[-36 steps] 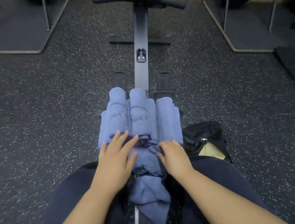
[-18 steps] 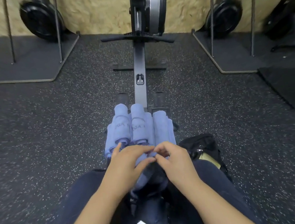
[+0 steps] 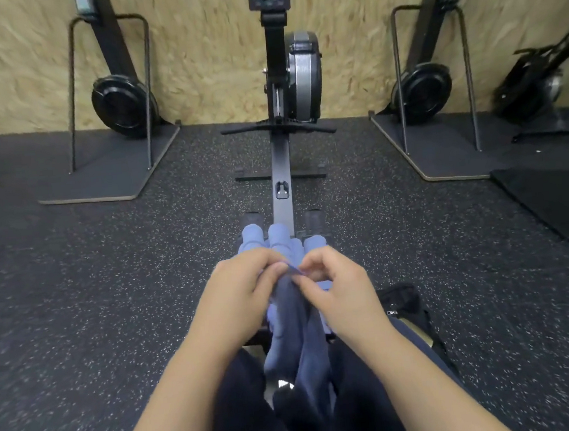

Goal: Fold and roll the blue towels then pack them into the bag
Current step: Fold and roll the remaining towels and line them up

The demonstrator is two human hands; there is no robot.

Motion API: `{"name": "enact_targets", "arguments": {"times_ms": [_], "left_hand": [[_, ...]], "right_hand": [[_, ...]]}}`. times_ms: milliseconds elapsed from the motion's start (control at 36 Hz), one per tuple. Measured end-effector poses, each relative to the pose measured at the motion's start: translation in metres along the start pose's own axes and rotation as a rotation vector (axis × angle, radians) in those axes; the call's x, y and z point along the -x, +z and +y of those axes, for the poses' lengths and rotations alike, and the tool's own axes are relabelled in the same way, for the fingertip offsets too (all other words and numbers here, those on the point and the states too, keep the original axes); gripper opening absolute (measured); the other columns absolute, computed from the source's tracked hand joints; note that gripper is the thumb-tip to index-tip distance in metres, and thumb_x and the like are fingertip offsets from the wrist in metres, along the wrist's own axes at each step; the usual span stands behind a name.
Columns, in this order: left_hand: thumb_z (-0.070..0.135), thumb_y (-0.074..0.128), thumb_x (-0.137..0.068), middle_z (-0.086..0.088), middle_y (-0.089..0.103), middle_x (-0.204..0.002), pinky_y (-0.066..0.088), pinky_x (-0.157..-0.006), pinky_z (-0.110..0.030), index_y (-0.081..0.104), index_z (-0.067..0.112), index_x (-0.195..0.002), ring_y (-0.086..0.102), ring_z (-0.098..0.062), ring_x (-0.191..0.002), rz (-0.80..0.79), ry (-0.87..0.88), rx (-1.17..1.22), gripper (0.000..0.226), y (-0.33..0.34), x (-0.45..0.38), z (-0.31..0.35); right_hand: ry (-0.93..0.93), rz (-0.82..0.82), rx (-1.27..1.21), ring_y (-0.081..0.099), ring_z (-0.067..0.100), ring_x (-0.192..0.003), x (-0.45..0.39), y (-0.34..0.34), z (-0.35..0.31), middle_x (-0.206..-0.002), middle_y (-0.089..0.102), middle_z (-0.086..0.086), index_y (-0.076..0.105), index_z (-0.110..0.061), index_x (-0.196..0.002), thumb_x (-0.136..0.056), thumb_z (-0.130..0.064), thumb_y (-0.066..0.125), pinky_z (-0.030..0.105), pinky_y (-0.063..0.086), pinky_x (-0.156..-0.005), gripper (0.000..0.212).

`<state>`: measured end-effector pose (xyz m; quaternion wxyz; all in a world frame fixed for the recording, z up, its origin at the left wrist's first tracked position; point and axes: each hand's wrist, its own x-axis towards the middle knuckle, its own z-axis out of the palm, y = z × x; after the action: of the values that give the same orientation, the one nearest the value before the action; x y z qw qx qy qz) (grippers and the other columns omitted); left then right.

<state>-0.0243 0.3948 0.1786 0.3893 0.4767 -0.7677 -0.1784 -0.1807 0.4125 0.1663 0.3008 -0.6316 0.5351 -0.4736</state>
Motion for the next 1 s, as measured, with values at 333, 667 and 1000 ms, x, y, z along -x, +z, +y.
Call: {"name": "enact_targets", "arguments": {"times_ms": [333,667,1000], "left_hand": [[0.026,0.049,-0.090,0.019,0.063,-0.085,0.037,-0.071,-0.009,0.061,0.031,-0.084,0.055,0.005,-0.082,0.264,0.078,0.063,0.015,-0.073,0.012,0.056],[0.026,0.050,-0.095,0.022,0.061,-0.075,0.037,-0.063,-0.006,0.057,0.035,-0.082,0.054,0.008,-0.070,0.559,0.087,0.180,0.017,-0.118,0.011,0.097],[0.014,0.070,-0.085,0.022,0.068,-0.077,0.046,-0.070,-0.015,0.068,0.039,-0.082,0.062,0.003,-0.074,0.149,0.038,0.129,0.026,-0.100,0.018,0.114]], "right_hand": [[-0.175,0.156,0.167,0.052,-0.004,-0.080,0.000,-0.022,-0.036,-0.081,0.059,-0.014,0.061,-0.017,-0.081,-0.082,0.000,0.062,0.007,0.037,-0.071,0.017],[-0.052,0.289,0.213,0.059,0.007,-0.082,0.001,-0.057,-0.044,-0.085,0.065,-0.009,0.064,-0.023,-0.083,-0.090,-0.011,0.060,0.010,0.040,-0.070,0.015],[-0.137,0.275,0.084,0.058,0.009,-0.072,0.015,-0.056,-0.110,-0.075,0.067,-0.003,0.064,-0.024,-0.076,-0.089,-0.017,0.064,0.013,0.041,-0.062,0.014]]}}
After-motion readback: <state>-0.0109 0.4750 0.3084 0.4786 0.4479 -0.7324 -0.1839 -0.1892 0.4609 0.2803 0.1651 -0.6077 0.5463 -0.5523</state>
